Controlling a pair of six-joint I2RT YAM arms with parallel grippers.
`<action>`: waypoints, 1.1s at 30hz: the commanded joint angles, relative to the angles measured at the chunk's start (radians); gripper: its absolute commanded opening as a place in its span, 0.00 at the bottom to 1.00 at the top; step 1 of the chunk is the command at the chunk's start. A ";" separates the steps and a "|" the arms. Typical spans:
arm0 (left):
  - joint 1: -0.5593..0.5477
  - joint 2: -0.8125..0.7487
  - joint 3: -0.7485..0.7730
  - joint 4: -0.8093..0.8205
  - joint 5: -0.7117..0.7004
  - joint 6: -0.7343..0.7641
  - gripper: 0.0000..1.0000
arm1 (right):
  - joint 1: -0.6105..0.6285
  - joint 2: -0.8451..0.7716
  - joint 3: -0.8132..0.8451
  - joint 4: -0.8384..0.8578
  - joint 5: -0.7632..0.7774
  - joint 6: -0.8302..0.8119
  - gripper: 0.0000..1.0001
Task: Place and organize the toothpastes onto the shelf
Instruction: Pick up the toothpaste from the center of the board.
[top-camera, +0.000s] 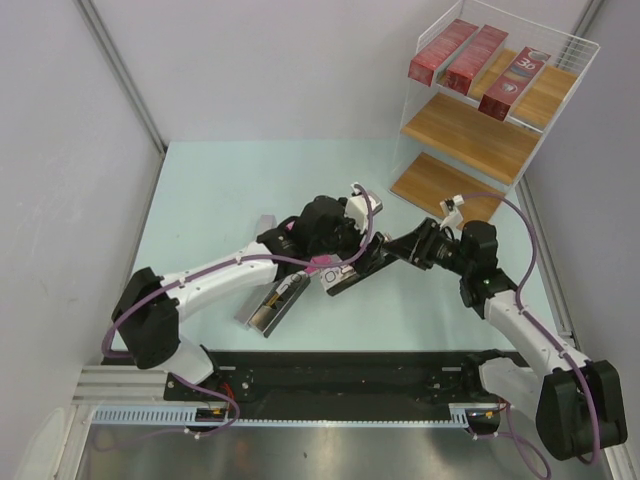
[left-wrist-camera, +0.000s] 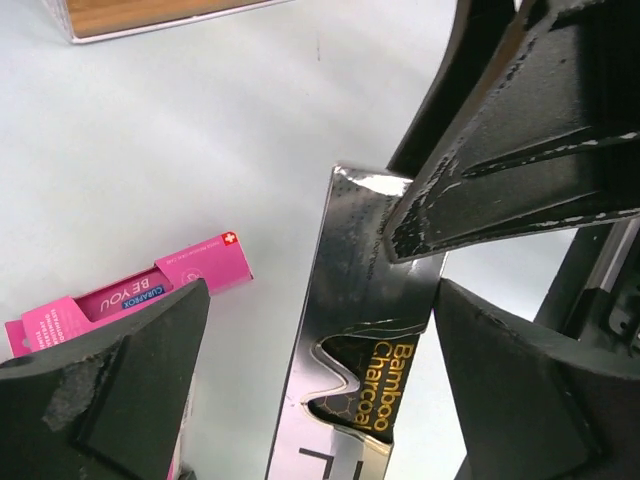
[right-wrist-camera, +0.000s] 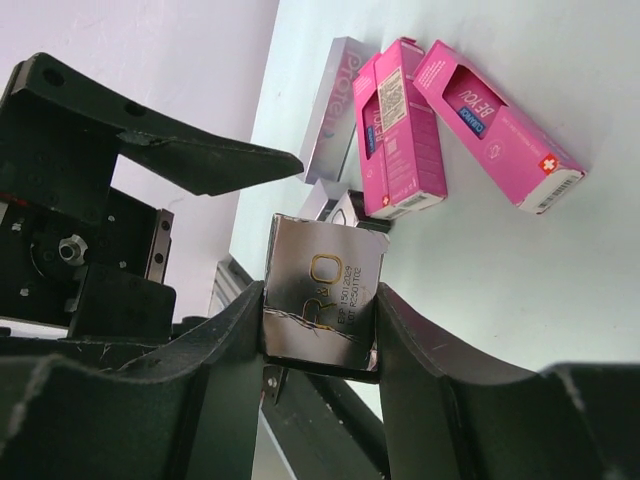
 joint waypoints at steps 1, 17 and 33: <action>0.045 -0.037 0.049 0.025 -0.067 -0.039 1.00 | -0.031 -0.062 0.007 0.008 -0.012 -0.003 0.18; 0.418 -0.137 -0.246 0.580 0.670 -0.610 1.00 | -0.176 -0.260 0.019 0.143 -0.140 -0.004 0.18; 0.450 -0.070 -0.387 1.076 0.839 -0.946 1.00 | -0.229 -0.305 0.091 0.254 -0.104 0.068 0.17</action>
